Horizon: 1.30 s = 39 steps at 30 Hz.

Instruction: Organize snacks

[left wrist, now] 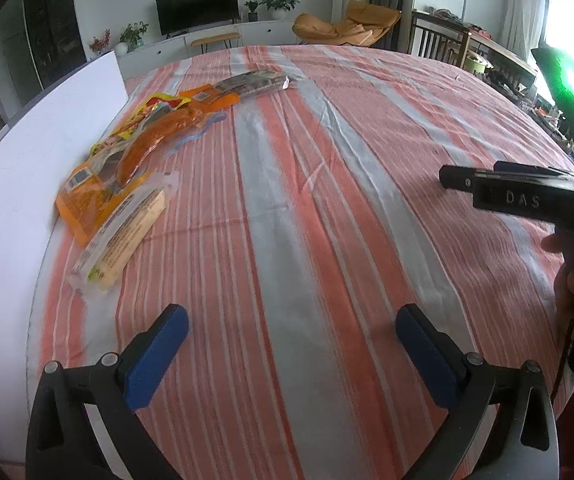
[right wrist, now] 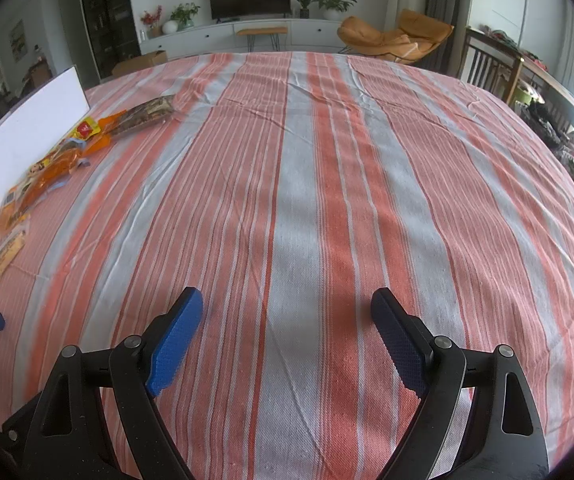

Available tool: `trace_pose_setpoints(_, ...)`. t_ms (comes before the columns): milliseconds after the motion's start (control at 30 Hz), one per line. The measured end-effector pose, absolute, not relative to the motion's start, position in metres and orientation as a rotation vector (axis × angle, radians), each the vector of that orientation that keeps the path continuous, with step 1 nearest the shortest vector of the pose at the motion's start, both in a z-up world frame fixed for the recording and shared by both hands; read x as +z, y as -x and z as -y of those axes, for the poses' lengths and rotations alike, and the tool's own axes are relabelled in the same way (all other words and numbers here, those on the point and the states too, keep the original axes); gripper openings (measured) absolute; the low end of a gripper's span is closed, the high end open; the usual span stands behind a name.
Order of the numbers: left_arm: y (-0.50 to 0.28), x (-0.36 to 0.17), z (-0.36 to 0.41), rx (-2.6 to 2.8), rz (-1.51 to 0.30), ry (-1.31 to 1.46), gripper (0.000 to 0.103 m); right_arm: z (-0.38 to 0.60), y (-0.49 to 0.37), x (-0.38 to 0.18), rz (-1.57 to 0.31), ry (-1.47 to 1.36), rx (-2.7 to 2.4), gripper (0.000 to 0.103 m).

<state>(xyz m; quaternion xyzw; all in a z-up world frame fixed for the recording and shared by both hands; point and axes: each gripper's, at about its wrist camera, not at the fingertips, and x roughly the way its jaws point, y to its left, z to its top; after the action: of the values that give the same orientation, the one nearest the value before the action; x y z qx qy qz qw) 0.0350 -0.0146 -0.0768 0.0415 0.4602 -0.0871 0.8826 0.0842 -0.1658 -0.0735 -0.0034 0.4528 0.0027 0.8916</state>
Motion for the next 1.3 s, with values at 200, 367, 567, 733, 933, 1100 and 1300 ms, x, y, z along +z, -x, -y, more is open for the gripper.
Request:
trace_pose_setpoints(200, -0.011, -0.05, -0.01, -0.191, -0.901, -0.079, 0.103, 0.165, -0.084, -0.074, -0.94, 0.006, 0.007, 0.089)
trace_pose_setpoints(367, -0.042, -0.017, -0.049, -0.115, -0.883, -0.019, 0.103, 0.165, -0.083, -0.074, -0.94, 0.006, 0.008, 0.09)
trace_pose_setpoints(567, -0.108, -0.035, -0.054, -0.079, -1.018, -0.131, 0.103, 0.165, -0.083, -0.074, -0.94, 0.005, 0.007, 0.09)
trace_pose_setpoints(733, -0.125, -0.059, -0.076, -0.035, -1.093, -0.071, 0.102, 0.165, -0.083, -0.074, -0.94, 0.005, 0.008, 0.09)
trace_pose_setpoints(933, -0.128, -0.078, -0.087, -0.031, -1.14, -0.025, 0.103, 0.165, -0.083, -0.074, -0.94, 0.005, 0.008, 0.09)
trace_pose_setpoints(1100, -0.123, -0.079, -0.078, -0.082, -1.106, -0.026, 0.102, 0.165, -0.083, -0.074, -0.94, 0.005, 0.011, 0.09)
trace_pose_setpoints(1300, -0.107, -0.077, -0.044, -0.204, -1.078, -0.052, 0.102, 0.165, -0.083, -0.074, -0.94, 0.005, 0.011, 0.091)
